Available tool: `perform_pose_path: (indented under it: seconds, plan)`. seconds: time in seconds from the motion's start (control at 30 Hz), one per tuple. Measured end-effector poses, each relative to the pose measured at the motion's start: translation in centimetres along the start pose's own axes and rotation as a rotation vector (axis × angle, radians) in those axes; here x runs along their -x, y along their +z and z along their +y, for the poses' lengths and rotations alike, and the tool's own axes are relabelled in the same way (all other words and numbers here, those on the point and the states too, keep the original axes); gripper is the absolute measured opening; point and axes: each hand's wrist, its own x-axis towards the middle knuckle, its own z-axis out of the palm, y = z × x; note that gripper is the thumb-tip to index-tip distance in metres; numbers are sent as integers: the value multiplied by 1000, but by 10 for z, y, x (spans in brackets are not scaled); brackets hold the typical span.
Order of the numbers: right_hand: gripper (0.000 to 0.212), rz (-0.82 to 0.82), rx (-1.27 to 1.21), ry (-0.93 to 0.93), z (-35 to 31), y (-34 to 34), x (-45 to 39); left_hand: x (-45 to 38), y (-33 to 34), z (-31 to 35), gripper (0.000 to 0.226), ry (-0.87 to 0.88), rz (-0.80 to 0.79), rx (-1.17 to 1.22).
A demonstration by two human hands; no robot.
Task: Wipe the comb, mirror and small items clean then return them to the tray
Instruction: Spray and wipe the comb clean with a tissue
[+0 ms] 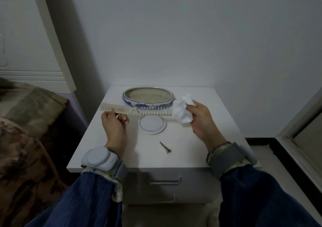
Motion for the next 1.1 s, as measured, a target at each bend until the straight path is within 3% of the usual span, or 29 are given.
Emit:
perform_pose_path:
  seconds: [0.13, 0.3, 0.67, 1.1]
  plan:
    - [10, 30, 222, 25, 6, 5, 3, 2, 1, 1, 22, -8, -12, 18]
    - [6, 103, 314, 32, 9, 5, 2, 3, 2, 2, 19, -10, -58, 44]
    - [8, 147, 179, 37, 14, 4, -3, 8, 5, 7, 19, -16, -103, 63]
    - [13, 191, 162, -110, 11, 1, 4, 7, 0, 6, 23, 103, -279, -227]
